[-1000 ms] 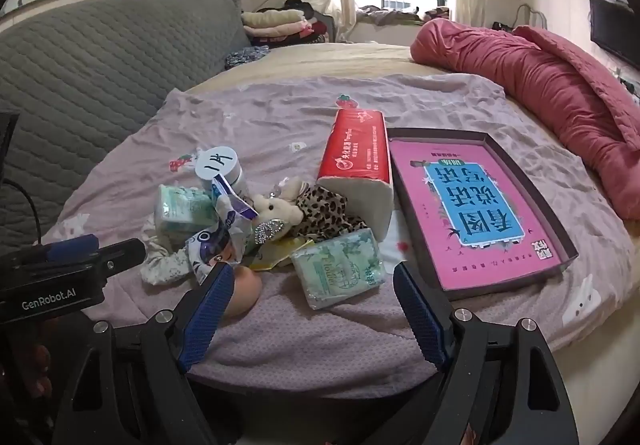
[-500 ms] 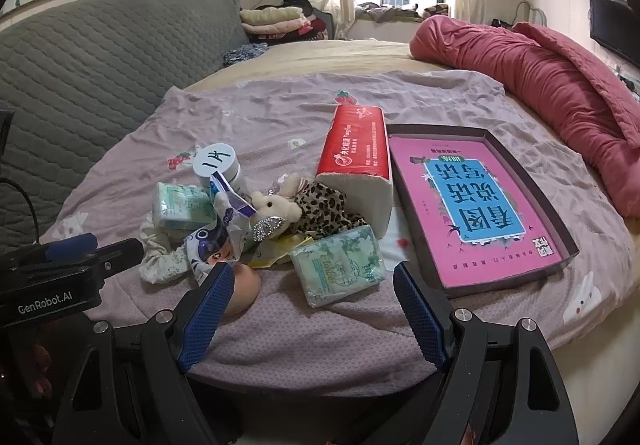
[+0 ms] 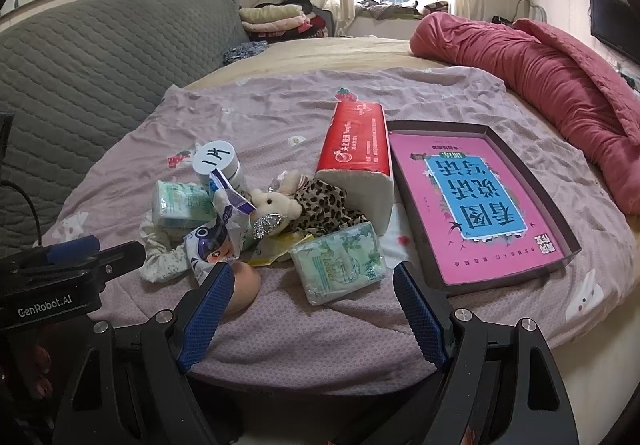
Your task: Organize soft objects
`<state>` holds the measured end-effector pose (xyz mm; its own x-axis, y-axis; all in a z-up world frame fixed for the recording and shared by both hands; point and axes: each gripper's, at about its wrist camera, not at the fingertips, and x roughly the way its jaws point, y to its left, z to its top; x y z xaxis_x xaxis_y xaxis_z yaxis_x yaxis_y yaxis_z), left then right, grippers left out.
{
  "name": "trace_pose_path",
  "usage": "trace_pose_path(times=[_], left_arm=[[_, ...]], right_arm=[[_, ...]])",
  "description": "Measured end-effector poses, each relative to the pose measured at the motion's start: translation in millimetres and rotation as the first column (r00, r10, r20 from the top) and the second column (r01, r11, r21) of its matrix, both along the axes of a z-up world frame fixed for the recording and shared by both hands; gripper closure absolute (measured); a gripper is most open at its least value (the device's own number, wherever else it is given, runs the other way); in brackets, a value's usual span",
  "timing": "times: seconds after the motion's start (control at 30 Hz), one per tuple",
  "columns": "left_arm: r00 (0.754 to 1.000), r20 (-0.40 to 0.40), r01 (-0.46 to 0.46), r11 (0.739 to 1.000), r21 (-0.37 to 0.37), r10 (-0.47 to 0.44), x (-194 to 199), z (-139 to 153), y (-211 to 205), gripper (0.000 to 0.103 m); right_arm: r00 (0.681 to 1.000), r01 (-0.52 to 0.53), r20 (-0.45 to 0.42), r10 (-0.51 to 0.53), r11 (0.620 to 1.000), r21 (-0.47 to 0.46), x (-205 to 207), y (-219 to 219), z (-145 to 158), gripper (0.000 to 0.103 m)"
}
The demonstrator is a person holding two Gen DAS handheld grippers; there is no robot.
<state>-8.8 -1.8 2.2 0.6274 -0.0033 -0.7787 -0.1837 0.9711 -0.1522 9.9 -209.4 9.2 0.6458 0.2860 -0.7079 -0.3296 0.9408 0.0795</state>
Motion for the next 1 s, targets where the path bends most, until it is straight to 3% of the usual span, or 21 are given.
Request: trace_pose_path(times=[0.5,0.73,1.0], left_arm=[[1.000,-0.013,0.001,1.000,-0.023,-0.002,1.3,-5.1,3.1,0.023],[0.998,-0.005,0.064,0.997,-0.036,-0.064,9.0,-11.1,-9.2,0.023],[0.992,-0.028,0.124,0.992,-0.012,-0.124,38.3,-27.0,-28.5,0.023]], right_arm=[[1.000,0.004,-0.017,-0.004,1.000,0.007,2.8,-0.6,-4.0,0.020],[0.999,0.012,-0.045,-0.011,1.000,0.021,8.1,-3.5,-10.3,0.020],[0.990,0.044,-0.136,-0.040,0.999,0.027,24.9,-9.5,-27.4,0.020]])
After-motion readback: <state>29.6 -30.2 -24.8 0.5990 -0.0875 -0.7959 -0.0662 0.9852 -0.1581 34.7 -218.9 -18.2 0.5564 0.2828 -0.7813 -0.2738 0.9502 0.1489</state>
